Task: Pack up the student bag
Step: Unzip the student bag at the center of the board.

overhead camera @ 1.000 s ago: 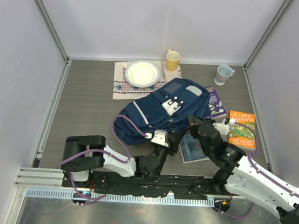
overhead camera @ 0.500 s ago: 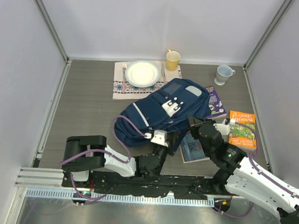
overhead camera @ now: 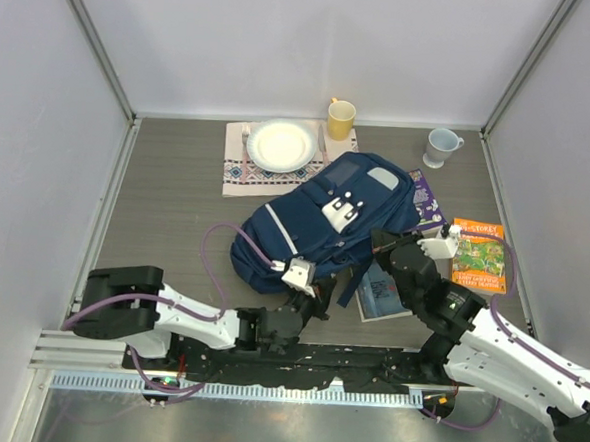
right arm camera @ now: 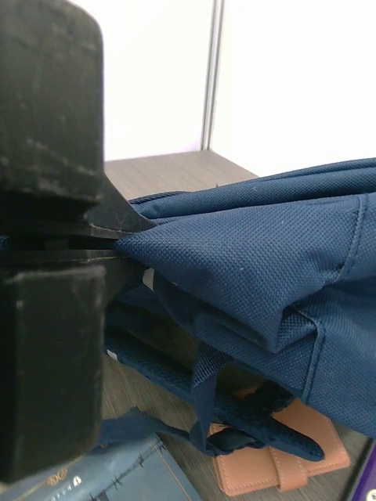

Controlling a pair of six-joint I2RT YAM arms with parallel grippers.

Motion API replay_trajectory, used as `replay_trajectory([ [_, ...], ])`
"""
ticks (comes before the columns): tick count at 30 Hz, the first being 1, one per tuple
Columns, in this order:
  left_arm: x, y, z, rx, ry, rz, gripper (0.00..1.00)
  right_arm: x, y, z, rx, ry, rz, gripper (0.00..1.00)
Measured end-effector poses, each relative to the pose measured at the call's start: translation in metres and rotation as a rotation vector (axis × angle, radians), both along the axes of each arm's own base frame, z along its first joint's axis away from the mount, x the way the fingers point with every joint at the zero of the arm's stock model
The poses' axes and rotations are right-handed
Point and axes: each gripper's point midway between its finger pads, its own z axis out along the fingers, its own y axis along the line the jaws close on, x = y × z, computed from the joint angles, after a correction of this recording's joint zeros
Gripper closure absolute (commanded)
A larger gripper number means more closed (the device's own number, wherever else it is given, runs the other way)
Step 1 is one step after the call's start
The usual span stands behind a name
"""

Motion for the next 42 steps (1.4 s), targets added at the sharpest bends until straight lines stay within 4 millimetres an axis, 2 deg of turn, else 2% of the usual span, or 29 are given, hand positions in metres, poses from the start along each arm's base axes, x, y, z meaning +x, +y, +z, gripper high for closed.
replay_trajectory([
  [7,-0.029,0.002,-0.021,0.045,0.075,-0.125,1.0,0.009,-0.003,-0.001,-0.208,0.001,0.065,0.99],
  [12,-0.045,0.005,-0.024,0.073,0.091,-0.179,1.0,0.022,-0.009,-0.008,-0.3,0.057,0.143,0.99],
  [20,-0.073,-0.001,-0.031,0.208,0.067,-0.262,1.0,0.044,-0.017,-0.062,-0.321,0.284,0.319,0.99],
  [26,-0.069,0.014,-0.052,0.26,0.109,-0.229,1.0,0.064,-0.027,-0.092,-0.315,0.377,0.332,0.99],
  [30,-0.057,0.03,-0.069,0.263,0.162,-0.189,1.0,0.087,-0.033,-0.103,-0.292,0.41,0.326,0.99],
  [33,-0.053,0.035,-0.074,0.253,0.187,-0.17,1.0,0.101,-0.033,-0.108,-0.276,0.427,0.351,0.97],
  [40,-0.056,0.028,-0.084,0.278,0.21,-0.203,1.0,0.102,-0.035,-0.114,-0.295,0.431,0.382,0.96],
  [42,-0.059,0.023,-0.089,0.307,0.206,-0.226,1.0,0.099,-0.037,-0.114,-0.31,0.425,0.386,0.92],
])
